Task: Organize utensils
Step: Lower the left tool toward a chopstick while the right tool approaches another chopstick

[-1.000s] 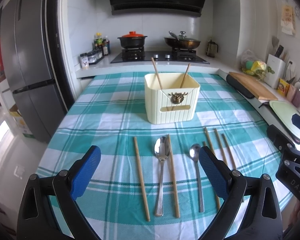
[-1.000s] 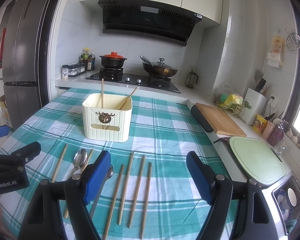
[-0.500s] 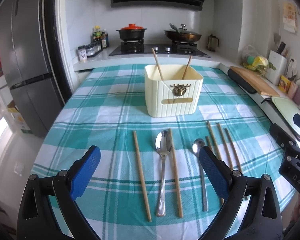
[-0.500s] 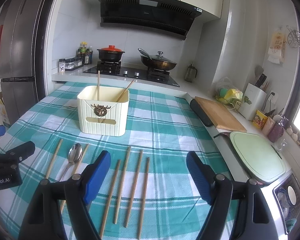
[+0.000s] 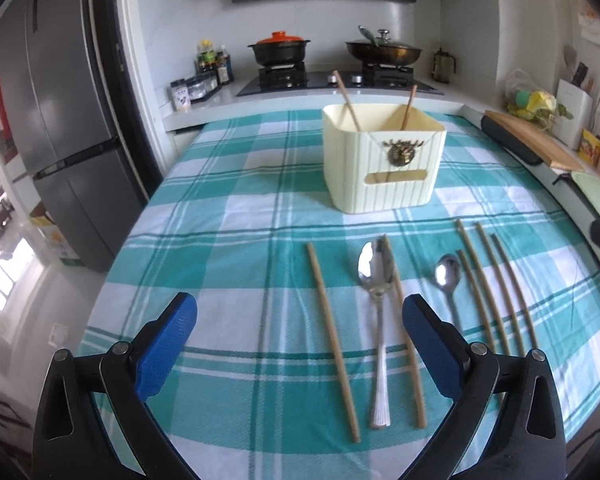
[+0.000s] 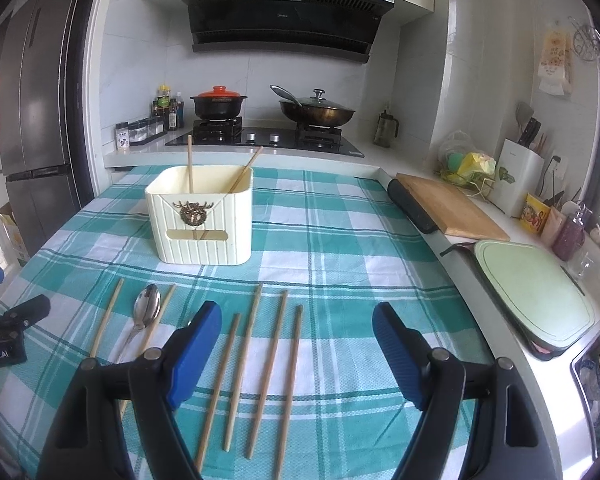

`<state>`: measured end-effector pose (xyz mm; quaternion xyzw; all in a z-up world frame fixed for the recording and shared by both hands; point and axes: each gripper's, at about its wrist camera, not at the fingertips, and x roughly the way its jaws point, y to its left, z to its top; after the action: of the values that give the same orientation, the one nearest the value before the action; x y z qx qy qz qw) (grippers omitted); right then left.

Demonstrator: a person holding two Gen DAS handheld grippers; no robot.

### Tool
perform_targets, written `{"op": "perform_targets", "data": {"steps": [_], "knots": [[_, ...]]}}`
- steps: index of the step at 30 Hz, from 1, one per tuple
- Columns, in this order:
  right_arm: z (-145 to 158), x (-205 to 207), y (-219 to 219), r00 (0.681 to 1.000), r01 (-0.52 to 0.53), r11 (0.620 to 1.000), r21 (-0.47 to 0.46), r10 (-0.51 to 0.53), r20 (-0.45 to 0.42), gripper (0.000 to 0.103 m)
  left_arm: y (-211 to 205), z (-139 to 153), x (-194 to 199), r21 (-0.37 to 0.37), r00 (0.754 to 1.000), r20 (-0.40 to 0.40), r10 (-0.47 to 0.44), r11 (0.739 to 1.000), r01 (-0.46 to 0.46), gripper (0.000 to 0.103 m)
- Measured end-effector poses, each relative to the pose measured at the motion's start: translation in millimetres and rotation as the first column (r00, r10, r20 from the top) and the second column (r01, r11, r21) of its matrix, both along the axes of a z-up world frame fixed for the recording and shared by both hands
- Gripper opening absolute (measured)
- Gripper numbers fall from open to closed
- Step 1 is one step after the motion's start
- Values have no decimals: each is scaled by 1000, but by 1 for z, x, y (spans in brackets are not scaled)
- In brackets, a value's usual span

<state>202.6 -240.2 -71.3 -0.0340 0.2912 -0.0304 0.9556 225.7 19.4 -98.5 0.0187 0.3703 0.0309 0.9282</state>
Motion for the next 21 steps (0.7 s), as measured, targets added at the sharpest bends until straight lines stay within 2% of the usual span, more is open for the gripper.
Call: {"op": "perform_targets", "data": {"steps": [4,9,13,15,21], "knots": [[-23,4,-32,997,43,999,10,-42,-63,80,37,-21,13,-80,995,-85,52,995,-59,102],[-53,9,-60,984,68,997,44,-59,-169,80,44,-43,30,-123,987,-162,6,992,-26,102],[-68,23,-65,968,23,990,137,12,-249,79,38,-57,48,-132,978,-207,-36,991,9,102],[-72,33,-60,959,-12,986,169,60,-278,70,34,-63,60,-120,973,-228,-42,993,15,102],[-94,78,-44,910,-71,963,259,169,-379,54,29,-76,91,-105,961,-270,-58,994,31,102]]}}
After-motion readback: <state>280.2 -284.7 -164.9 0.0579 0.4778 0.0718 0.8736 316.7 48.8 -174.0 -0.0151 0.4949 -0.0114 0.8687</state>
